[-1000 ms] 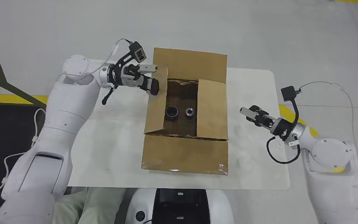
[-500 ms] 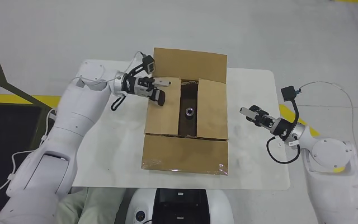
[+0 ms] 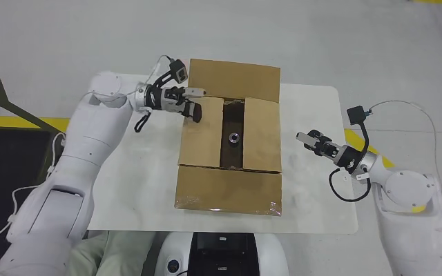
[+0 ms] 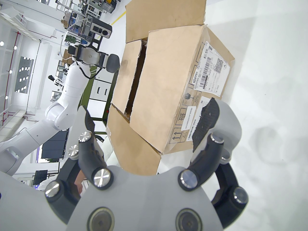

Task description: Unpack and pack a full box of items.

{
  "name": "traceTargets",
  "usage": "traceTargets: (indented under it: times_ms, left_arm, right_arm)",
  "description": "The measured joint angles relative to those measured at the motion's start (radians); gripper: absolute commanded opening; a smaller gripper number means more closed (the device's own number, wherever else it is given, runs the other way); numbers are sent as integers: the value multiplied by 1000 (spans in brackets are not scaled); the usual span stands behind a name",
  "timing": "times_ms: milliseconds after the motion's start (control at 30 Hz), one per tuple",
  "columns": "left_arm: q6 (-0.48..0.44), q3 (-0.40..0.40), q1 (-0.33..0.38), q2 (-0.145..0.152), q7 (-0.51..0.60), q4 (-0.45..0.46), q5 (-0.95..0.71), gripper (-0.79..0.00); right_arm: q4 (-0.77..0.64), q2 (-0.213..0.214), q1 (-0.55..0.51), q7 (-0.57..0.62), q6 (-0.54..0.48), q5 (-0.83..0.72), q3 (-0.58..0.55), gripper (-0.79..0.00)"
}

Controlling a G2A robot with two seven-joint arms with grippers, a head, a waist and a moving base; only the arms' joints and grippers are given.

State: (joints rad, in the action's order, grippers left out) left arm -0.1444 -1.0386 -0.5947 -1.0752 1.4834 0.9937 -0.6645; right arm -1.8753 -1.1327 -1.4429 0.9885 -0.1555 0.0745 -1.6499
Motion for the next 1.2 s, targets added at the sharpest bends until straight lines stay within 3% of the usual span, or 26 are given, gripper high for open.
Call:
traceTargets:
  times_ms: [133,300,767,933,1200]
  left_arm:
    - [-48,-64,-1,14,-58,-5,-3,0]
    - [-70,-103,20,20,-119,-79,-3,0]
    - [-222,-20,157,-41,-208,-390,31,0]
    - [-257,-3,181,-57,-175,-444,28,0]
    - [-256,-3,183,-58,-172,-447,26,0]
  right_arm:
    - [0,0,0,0,0,0,0,0]
    - [0,0,0,0,0,0,0,0]
    - [0,0,0,0,0,0,0,0]
    - [0,0,0,0,0,0,0,0]
    - [0,0,0,0,0,0,0,0]
